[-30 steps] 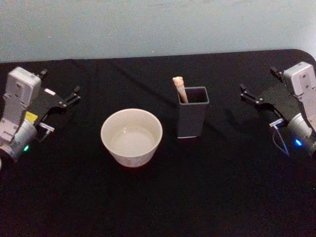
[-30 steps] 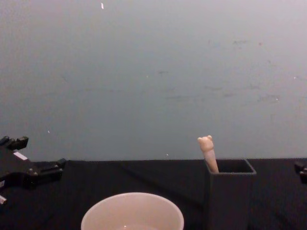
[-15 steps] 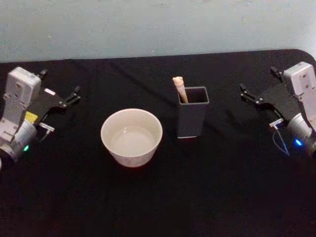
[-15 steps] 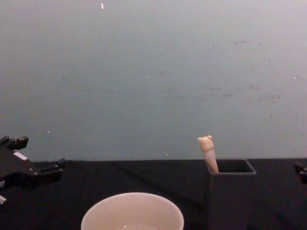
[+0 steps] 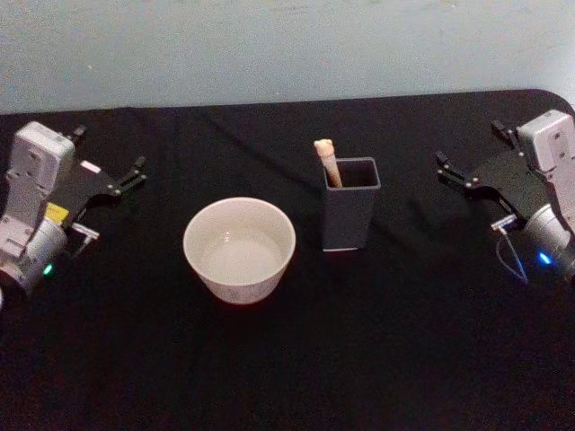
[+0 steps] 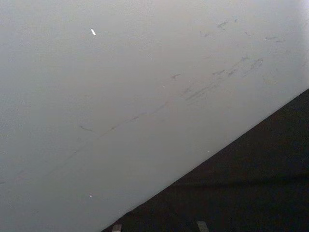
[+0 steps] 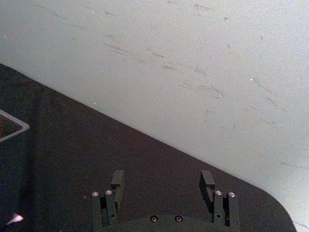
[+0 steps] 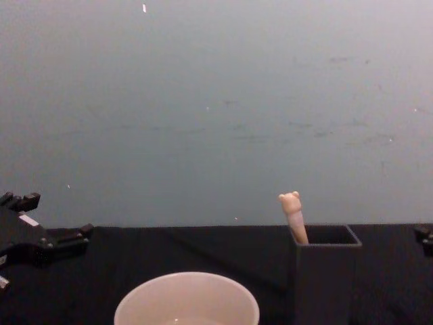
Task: Pick up the stirring spoon with one hand, stir inside the cup, then place it back in its original position.
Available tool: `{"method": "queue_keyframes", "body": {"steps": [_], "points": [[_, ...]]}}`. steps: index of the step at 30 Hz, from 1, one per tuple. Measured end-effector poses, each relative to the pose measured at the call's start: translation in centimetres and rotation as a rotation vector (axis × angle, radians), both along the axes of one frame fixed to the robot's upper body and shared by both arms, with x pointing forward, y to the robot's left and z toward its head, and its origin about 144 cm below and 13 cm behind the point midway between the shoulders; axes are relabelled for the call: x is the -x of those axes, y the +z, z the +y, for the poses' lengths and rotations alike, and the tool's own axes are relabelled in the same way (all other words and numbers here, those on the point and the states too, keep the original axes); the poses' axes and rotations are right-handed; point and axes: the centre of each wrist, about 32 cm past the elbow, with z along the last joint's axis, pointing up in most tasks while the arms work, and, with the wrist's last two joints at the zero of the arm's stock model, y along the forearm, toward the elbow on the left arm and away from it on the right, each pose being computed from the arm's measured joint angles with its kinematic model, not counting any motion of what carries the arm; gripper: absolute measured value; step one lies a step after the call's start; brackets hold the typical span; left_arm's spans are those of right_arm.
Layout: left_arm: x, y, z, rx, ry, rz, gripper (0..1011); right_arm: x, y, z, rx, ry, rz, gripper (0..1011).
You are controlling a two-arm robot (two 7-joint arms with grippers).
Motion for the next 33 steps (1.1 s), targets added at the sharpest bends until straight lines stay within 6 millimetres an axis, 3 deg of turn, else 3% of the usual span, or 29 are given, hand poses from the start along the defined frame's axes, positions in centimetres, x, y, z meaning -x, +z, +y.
{"method": "queue_keyframes", "body": {"steps": [13, 19, 27, 33], "points": [[0.0, 0.0, 0.0, 0.000, 0.000, 0.000, 1001, 1.3, 4.0, 1.0, -0.119, 0.098, 0.041, 1000], [0.0, 0.0, 0.0, 0.000, 0.000, 0.000, 1001, 2.3, 6.1, 1.5, -0.183, 0.226, 0.097, 1000], [0.0, 0.0, 0.0, 0.000, 0.000, 0.000, 1001, 2.3, 7.0, 1.6, -0.179, 0.366, 0.150, 1000], [0.0, 0.0, 0.0, 0.000, 0.000, 0.000, 1001, 1.6, 6.6, 2.5, -0.134, 0.430, 0.174, 1000]]}}
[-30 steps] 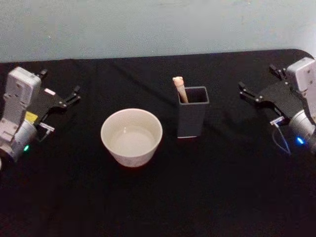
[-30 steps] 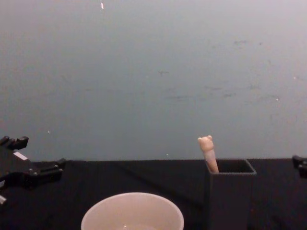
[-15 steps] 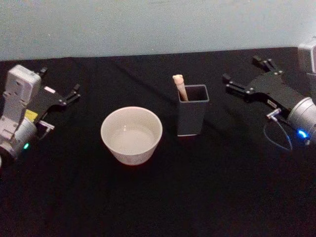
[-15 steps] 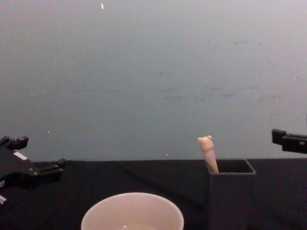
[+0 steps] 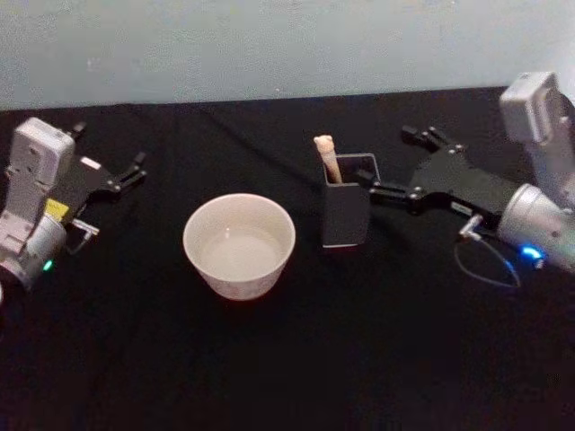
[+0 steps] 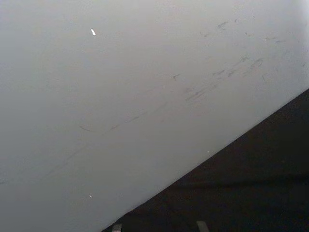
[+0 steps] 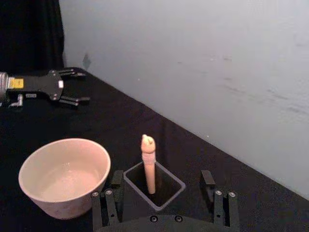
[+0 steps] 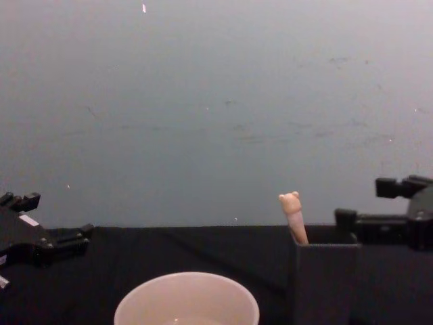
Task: Pick up the stirring spoon with one hand, stir inside the cup, then place it back in its original position.
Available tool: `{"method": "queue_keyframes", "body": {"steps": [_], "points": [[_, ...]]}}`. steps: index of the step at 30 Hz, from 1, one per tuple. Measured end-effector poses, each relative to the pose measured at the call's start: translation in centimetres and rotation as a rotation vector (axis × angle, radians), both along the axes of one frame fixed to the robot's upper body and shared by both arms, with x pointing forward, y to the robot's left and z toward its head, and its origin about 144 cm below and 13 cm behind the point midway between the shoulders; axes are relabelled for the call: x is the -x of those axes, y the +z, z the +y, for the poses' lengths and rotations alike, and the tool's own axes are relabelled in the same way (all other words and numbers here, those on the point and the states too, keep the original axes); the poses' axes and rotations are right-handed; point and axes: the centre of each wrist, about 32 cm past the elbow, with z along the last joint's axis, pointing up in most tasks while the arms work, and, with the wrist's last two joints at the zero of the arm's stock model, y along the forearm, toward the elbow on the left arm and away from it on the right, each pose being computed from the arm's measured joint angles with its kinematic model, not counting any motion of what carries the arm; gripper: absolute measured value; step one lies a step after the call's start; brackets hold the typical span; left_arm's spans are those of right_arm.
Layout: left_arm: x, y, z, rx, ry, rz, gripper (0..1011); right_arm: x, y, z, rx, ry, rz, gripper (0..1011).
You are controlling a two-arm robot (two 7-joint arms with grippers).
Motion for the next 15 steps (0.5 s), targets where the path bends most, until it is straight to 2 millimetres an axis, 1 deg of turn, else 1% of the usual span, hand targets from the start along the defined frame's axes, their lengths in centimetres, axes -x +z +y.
{"method": "queue_keyframes", "body": {"steps": [15], "points": [[0.0, 0.0, 0.0, 0.000, 0.000, 0.000, 1001, -2.8, -1.4, 3.2, 0.052, 0.010, 0.014, 1000]]}}
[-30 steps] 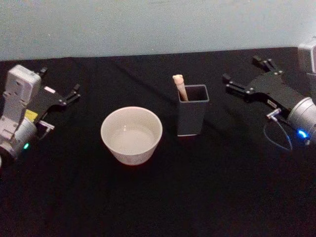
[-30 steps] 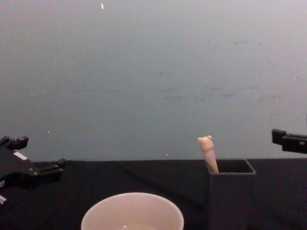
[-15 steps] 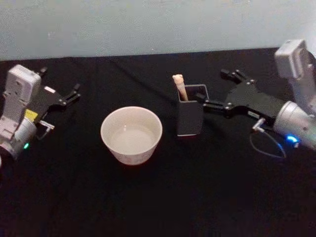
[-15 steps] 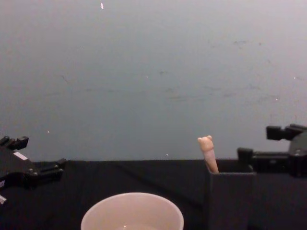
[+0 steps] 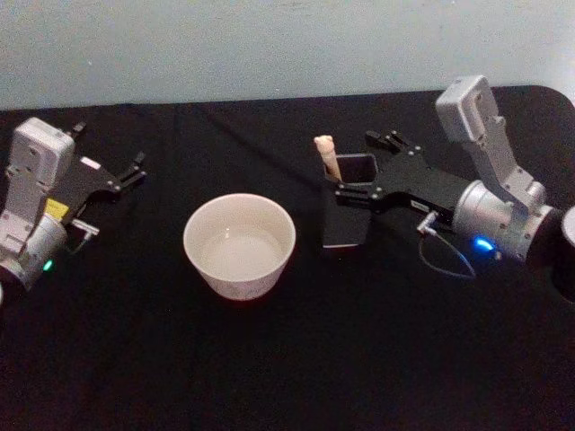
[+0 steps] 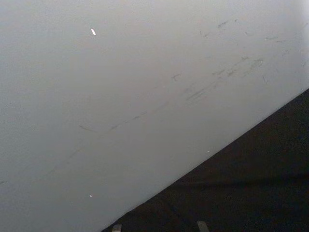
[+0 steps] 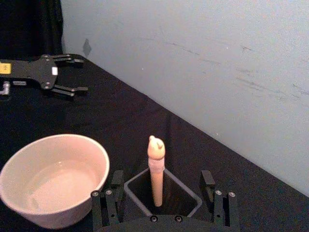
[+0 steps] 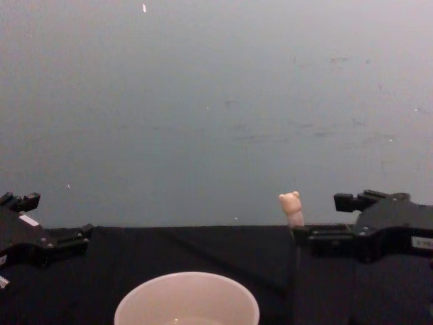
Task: Pick up the stirring spoon with one hand, stir inside the cup, then place it back in its original position.
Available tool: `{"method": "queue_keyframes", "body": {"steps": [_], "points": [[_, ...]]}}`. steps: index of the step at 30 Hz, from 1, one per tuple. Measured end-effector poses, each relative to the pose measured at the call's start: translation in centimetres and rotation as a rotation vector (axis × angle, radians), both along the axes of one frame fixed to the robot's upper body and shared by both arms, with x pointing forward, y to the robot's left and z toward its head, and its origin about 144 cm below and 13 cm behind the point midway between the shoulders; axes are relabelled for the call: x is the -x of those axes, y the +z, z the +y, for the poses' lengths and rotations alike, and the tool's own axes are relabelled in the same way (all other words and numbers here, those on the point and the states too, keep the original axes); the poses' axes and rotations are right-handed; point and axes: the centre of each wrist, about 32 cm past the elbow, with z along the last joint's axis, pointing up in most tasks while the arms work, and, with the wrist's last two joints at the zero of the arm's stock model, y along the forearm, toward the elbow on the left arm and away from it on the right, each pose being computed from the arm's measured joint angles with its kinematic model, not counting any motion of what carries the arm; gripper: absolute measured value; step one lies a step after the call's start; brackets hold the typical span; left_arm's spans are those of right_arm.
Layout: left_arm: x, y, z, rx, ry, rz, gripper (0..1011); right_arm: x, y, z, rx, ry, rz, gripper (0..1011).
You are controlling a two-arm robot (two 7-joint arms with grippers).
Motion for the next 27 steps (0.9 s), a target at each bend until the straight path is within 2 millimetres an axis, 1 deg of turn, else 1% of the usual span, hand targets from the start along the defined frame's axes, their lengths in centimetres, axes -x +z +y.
{"method": "queue_keyframes", "body": {"steps": [14, 27], "points": [[0.0, 0.0, 0.0, 0.000, 0.000, 0.000, 1001, -1.9, -0.2, 1.7, -0.028, -0.020, 0.033, 1000], [0.0, 0.0, 0.0, 0.000, 0.000, 0.000, 1001, -2.5, -0.2, 2.1, -0.039, -0.027, 0.049, 1000]]}}
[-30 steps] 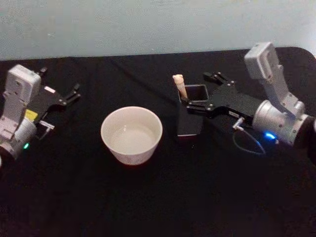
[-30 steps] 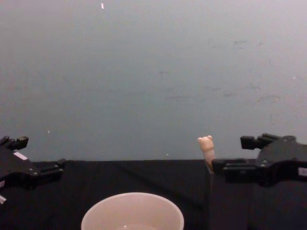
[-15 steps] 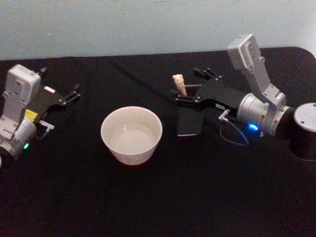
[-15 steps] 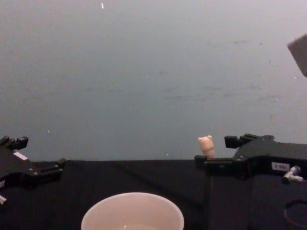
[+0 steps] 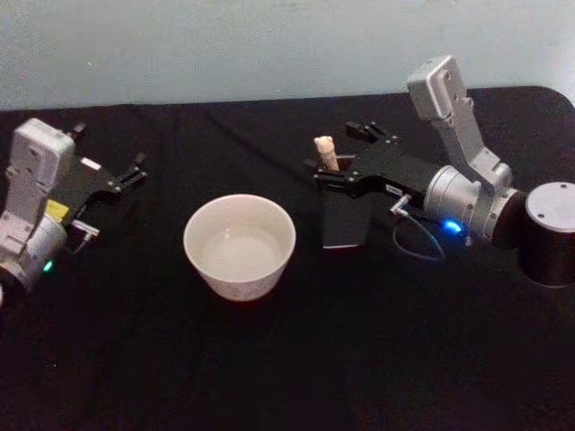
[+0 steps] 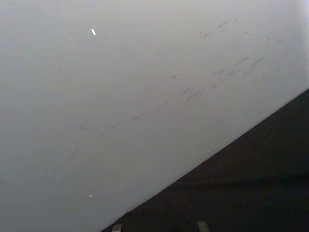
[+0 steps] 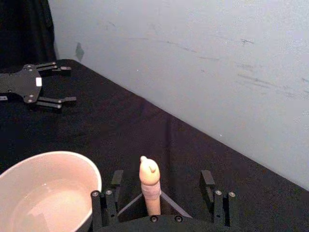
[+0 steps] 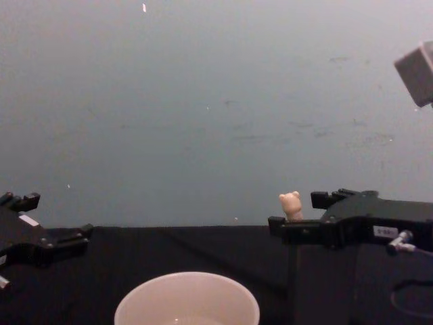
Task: Pick up the stirring spoon with one hand, stir inside the cup, then place it back in its original position.
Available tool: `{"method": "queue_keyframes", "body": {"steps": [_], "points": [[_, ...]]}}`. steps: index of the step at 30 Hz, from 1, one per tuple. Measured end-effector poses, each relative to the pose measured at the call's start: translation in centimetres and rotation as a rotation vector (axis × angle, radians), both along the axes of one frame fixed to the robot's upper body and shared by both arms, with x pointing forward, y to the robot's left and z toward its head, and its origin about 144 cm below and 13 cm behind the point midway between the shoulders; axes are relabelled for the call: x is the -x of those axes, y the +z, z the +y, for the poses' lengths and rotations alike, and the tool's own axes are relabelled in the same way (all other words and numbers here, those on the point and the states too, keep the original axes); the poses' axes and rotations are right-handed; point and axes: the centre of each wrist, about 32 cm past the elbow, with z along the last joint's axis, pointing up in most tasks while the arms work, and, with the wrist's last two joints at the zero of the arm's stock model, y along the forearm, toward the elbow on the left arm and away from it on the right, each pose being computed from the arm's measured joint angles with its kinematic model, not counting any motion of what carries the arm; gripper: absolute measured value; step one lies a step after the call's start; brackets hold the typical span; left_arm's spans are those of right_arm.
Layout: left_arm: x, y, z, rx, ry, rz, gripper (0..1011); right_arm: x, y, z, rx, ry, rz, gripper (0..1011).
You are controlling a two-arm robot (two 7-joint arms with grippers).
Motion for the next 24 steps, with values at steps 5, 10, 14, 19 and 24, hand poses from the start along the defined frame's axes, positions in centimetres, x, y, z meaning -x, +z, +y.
{"method": "queue_keyframes", "body": {"steps": [5, 10, 14, 19, 24], "points": [[0.00, 0.00, 0.00, 0.000, 0.000, 0.000, 1001, 0.00, 0.01, -0.02, 0.000, -0.001, 0.000, 1002], [0.00, 0.00, 0.00, 0.000, 0.000, 0.000, 1001, 0.00, 0.02, -0.03, 0.001, -0.001, -0.001, 1002], [0.00, 0.00, 0.00, 0.000, 0.000, 0.000, 1001, 0.01, 0.03, -0.04, 0.001, -0.001, -0.001, 929], [0.00, 0.00, 0.00, 0.000, 0.000, 0.000, 1001, 0.02, 0.02, -0.05, 0.000, -0.001, -0.001, 820], [0.00, 0.00, 0.00, 0.000, 0.000, 0.000, 1001, 0.03, 0.02, -0.05, 0.000, -0.001, -0.001, 679]]}}
